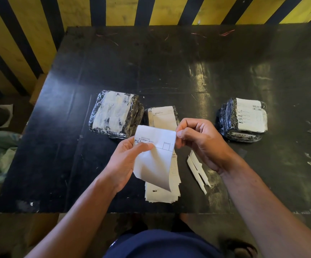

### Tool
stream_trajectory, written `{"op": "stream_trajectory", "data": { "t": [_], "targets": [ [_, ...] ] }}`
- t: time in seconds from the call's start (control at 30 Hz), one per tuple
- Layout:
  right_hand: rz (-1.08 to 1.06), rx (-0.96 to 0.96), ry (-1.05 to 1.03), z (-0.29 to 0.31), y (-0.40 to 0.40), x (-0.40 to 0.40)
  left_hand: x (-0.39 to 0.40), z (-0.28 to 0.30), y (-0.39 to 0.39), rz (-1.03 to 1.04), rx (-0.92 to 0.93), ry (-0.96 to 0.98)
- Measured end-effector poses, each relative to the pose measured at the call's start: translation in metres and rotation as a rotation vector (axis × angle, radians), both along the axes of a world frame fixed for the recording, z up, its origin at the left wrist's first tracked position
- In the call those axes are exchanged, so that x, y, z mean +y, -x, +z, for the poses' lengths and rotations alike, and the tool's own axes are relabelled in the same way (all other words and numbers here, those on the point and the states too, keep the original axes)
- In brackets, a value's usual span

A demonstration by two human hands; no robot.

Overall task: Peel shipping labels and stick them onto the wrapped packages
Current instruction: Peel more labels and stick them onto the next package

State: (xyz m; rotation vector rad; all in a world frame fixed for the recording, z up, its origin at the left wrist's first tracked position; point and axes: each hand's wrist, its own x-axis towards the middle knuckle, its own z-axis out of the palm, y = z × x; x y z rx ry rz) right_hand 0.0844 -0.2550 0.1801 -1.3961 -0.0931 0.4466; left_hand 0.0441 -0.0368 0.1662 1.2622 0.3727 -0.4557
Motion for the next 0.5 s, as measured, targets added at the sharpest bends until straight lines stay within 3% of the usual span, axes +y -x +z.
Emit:
{"op": "stream_trajectory", "data": {
  "t": [0.5],
  "targets": [
    [0.006,0.061,-0.061,-0.0063,-0.0003,0.0040,0.0011,-0.0069,-0.0022,-0.080,0.028,0.018]
  ]
}}
